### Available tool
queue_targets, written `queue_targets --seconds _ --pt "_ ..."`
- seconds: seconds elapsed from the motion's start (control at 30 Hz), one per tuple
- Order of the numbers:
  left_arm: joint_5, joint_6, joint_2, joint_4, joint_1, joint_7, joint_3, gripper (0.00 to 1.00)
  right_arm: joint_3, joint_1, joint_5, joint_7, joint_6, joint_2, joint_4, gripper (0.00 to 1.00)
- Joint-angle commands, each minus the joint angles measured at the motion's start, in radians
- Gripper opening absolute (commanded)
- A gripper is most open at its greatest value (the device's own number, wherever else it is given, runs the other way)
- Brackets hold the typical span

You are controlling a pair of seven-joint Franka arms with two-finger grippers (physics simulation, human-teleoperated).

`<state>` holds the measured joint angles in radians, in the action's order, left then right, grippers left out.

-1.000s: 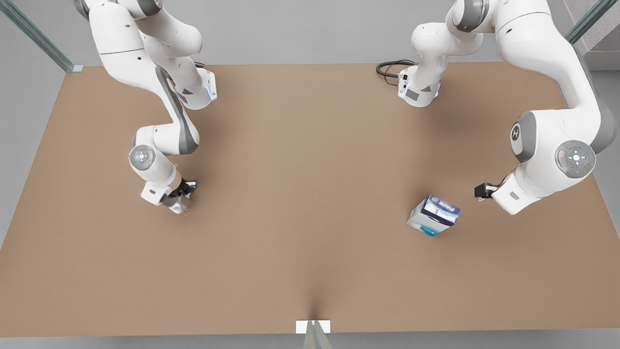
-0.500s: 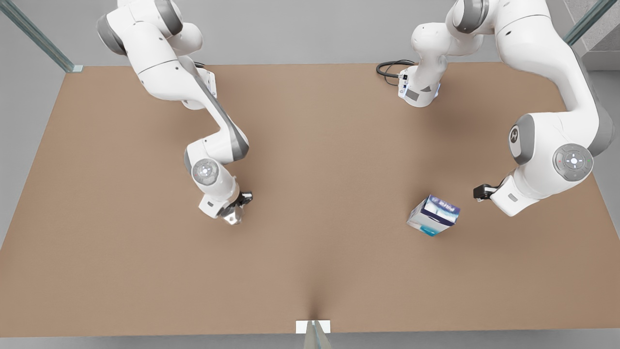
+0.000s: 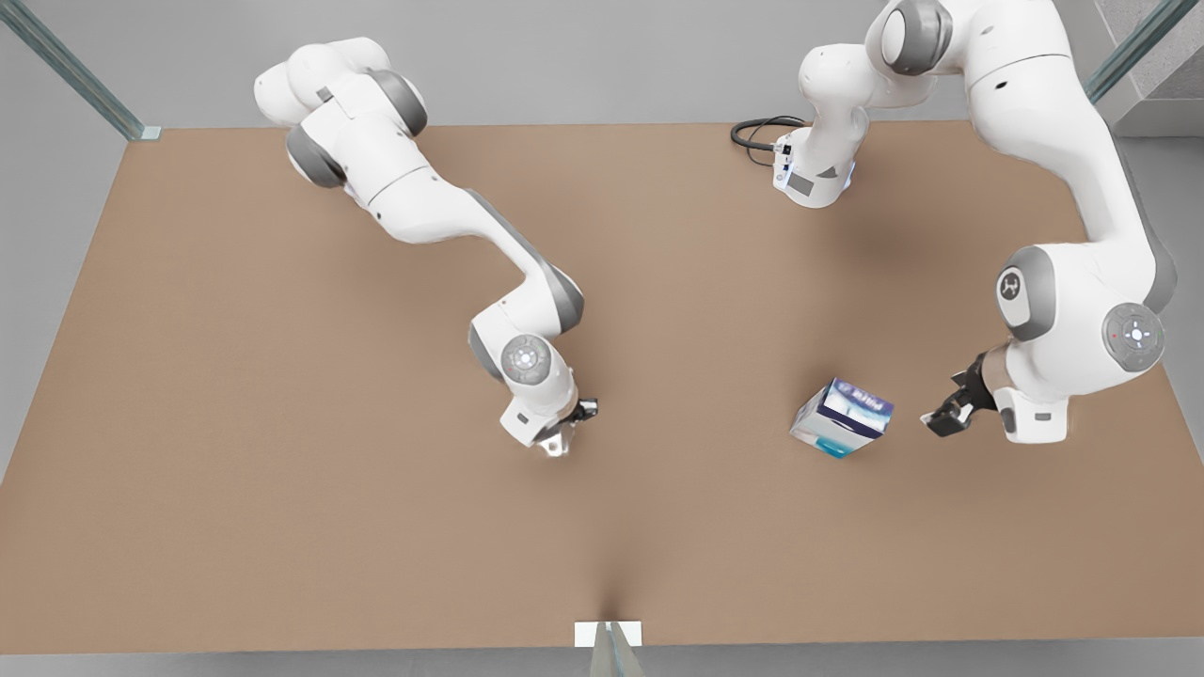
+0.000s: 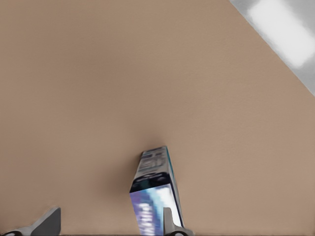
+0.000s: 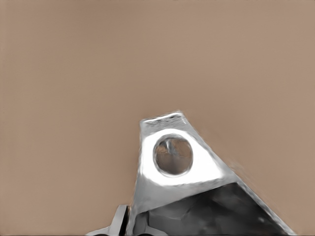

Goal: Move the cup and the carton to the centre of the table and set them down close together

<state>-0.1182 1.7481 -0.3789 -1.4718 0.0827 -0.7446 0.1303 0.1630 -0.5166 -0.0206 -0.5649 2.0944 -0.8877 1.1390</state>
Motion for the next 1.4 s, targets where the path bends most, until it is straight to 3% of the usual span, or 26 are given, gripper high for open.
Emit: queue_targets --seconds 0.0,0.07,0.23,0.27,0.3,0.43,0.83,1.0,1.07,1.1,1.13,1.17,1.23,1.37 --pt "-0.043 0.004 -0.002 -0.002 0.000 -0.001 0.000 1.00 0.000 -0.016 -0.001 -0.003 -0.005 -0.013 -0.019 0.21" --pt "-0.044 0.033 -0.005 -0.033 0.011 -0.002 -0.003 1.00 0.000 -0.052 -0.001 -0.046 0.009 -0.103 -0.142 0.21" --pt "-0.069 0.166 0.017 -0.162 0.061 -0.186 -0.012 1.00 -0.033 -0.115 -0.004 -0.093 0.015 -0.171 -0.225 0.21" --pt "-0.069 0.200 0.034 -0.211 0.061 -0.205 -0.012 1.00 -0.033 -0.117 -0.002 -0.093 0.016 -0.175 -0.225 0.32" --pt "-0.069 0.211 0.043 -0.234 0.069 -0.207 -0.012 1.00 -0.031 -0.117 -0.002 -0.138 0.035 -0.180 -0.225 0.32" --pt "-0.067 0.223 0.041 -0.265 0.089 -0.226 -0.011 1.00 -0.033 -0.140 -0.002 -0.155 0.090 -0.204 -0.239 0.67" --pt "-0.069 0.301 0.014 -0.314 0.106 -0.260 -0.012 1.00 -0.030 -0.166 -0.004 -0.197 0.127 -0.155 -0.191 0.77" --pt "-0.069 0.318 -0.017 -0.312 0.118 -0.262 -0.012 1.00 -0.059 -0.143 -0.018 -0.182 0.167 0.050 0.022 0.81" --pt "-0.070 0.320 -0.026 -0.312 0.118 -0.262 -0.012 0.78 -0.059 -0.049 -0.022 -0.086 0.151 0.145 0.116 0.87" --pt "-0.070 0.323 -0.028 -0.311 0.120 -0.262 -0.012 0.75 -0.057 0.013 -0.018 0.014 0.139 0.254 0.252 0.88" --pt "-0.070 0.323 -0.028 -0.312 0.120 -0.262 -0.012 0.72 -0.057 0.063 -0.021 0.060 0.055 0.309 0.281 0.95" --pt "-0.070 0.323 -0.028 -0.312 0.121 -0.262 -0.012 0.72 -0.059 0.101 -0.019 0.132 0.019 0.368 0.309 1.00" --pt "-0.070 0.323 -0.028 -0.312 0.123 -0.262 -0.012 0.70 -0.060 0.193 -0.018 0.135 0.006 0.529 0.439 1.00" --pt "-0.070 0.323 -0.028 -0.311 0.123 -0.263 -0.012 0.70 -0.065 0.415 -0.013 0.416 -0.188 0.684 0.467 1.00"
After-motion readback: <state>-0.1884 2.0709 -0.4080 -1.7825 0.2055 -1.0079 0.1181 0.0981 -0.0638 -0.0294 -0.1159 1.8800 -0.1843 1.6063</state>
